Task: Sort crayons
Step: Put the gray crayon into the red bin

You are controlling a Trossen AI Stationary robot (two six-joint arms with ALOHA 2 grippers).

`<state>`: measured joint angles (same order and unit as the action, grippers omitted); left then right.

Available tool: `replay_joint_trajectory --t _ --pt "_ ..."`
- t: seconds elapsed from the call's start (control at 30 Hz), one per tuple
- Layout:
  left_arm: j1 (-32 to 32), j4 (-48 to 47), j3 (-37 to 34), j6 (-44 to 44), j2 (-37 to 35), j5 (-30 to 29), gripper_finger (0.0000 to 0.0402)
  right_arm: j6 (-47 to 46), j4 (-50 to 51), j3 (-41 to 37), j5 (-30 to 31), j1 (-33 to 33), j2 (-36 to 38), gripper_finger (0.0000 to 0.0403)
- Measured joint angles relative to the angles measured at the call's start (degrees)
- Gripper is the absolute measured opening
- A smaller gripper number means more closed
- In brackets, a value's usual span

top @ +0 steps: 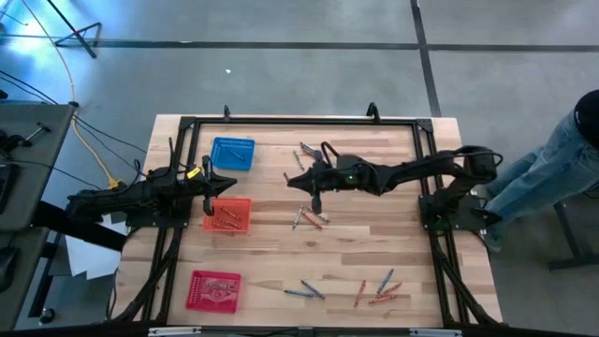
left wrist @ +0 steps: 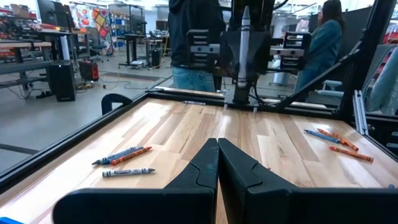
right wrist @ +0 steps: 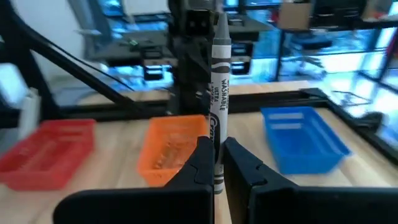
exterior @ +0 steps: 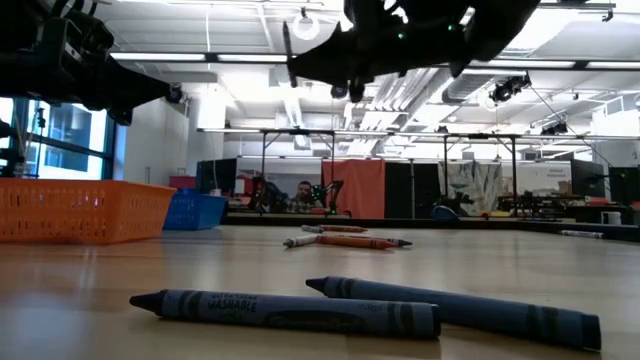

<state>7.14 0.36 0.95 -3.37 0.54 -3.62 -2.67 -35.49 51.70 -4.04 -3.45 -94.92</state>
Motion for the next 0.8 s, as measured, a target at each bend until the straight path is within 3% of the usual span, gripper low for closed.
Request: replay_joint_trajectory --t 0.3,0.5,0.63,0.8 --pt "0.0 -0.02 0.0 0.01 -0.02 0.02 0.0001 -6.36 -10.5 -0.02 -17.13 -0.5 -3.47 0.0" --pt "0.0 -0.01 0.0 0.0 0.0 0.0 0.0001 -9.72 -11.33 -0.02 -17.3 1.36 -3.47 0.0001" --pt "0.0 0.0 0.0 -0.01 0.0 0.0 0.0001 -13.18 -13.44 0.23 -11.73 4.06 -5.49 0.0001" --pt "0.0 -0.04 0.0 0.01 0.0 0.0 0.0001 -12.74 -13.4 8.05 -10.07 7.77 -13.05 0.0001"
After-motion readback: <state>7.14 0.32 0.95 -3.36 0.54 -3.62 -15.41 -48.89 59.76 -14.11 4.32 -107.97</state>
